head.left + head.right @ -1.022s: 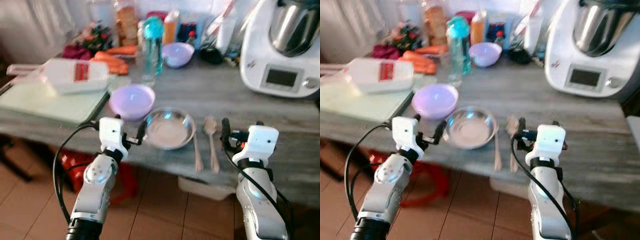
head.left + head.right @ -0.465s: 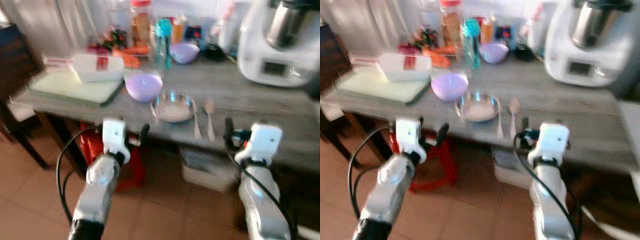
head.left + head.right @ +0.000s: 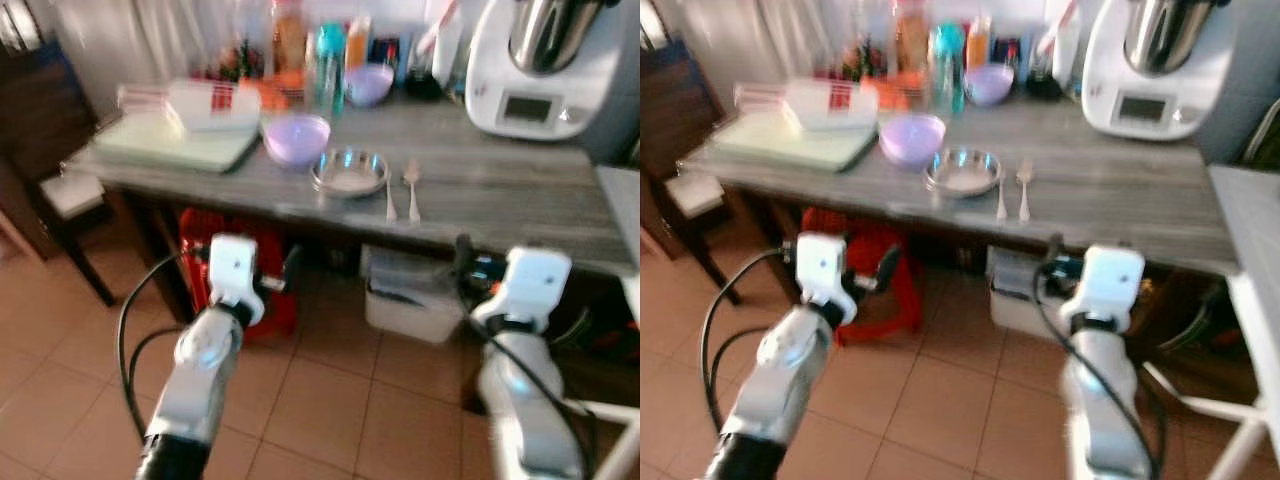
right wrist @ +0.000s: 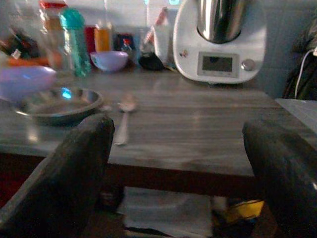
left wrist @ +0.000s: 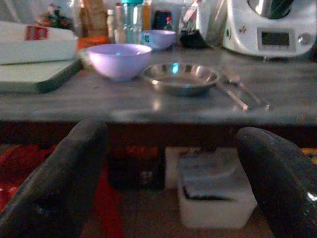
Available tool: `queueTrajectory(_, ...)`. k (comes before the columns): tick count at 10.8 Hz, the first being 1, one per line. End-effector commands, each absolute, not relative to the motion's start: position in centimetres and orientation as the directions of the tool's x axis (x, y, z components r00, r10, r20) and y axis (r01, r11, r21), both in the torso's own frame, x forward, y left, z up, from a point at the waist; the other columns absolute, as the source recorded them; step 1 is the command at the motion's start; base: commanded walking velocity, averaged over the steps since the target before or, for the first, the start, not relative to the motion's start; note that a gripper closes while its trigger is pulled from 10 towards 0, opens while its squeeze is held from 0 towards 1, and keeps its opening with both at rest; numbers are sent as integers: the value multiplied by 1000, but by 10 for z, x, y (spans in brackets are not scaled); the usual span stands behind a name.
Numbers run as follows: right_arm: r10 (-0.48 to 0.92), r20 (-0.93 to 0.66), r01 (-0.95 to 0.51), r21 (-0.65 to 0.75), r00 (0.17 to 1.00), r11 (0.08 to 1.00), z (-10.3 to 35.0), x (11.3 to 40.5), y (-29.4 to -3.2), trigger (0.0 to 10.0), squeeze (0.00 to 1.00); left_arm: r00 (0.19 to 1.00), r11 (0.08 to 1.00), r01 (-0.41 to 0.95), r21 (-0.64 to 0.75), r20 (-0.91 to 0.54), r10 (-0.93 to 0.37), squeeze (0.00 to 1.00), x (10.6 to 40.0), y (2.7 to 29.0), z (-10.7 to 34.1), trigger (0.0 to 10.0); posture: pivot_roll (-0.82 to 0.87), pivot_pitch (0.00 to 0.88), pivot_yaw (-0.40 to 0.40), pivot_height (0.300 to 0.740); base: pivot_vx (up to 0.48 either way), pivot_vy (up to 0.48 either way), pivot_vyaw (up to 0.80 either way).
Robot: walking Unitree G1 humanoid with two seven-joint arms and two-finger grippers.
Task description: Setting the table
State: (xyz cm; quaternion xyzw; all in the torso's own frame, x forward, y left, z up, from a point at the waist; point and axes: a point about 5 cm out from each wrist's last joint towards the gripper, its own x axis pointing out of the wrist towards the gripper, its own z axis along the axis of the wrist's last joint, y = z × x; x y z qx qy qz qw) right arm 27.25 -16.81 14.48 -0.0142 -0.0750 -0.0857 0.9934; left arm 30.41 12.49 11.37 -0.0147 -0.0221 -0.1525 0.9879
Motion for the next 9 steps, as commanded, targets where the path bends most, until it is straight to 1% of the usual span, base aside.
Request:
queueTrajectory(1, -175, 161, 180, -16, 971, 984, 147, 273, -170, 10000, 0, 950, 950, 310, -18, 47, -309, 0, 305, 125, 114, 10000, 27, 15, 37, 740, -360, 0, 0)
queueTrajectory(2, -179, 159, 184, -16, 971, 983, 146, 273, -171, 10000, 0, 941, 943, 333, -6, 63, -332, 0, 305, 123, 116, 10000, 26, 17, 37, 740, -311, 0, 0)
queueTrajectory(3, -180, 160, 185, -19, 971, 983, 146, 272, -171, 10000, 0, 935, 937, 348, -27, 87, -345, 0, 305, 119, 121, 10000, 24, 18, 37, 740, 0, 0, 0)
queueTrajectory(4, -180, 161, 186, -21, 970, 982, 146, 272, -171, 10000, 0, 909, 913, 404, -64, 137, -393, 0, 304, 111, 132, 10000, 23, 21, 38, 740, 0, 0, 0)
queueTrajectory(5, -180, 162, 186, -23, 970, 982, 146, 272, -171, 10000, 0, 900, 906, 421, -46, 146, -411, 0, 305, 108, 136, 10000, 23, 22, 37, 740, 0, 0, 0)
queueTrajectory(8, -183, 163, 190, -28, 969, 981, 147, 272, -173, 10000, 0, 886, 888, 455, -64, 127, -445, 0, 301, 108, 130, 10000, 15, 29, 36, 740, 0, 0, -633)
queueTrajectory(9, -183, 162, 190, -28, 970, 981, 147, 272, -173, 10000, 0, 883, 884, 462, -72, 126, -452, 0, 300, 106, 129, 10000, 14, 30, 32, 740, 0, 0, 0)
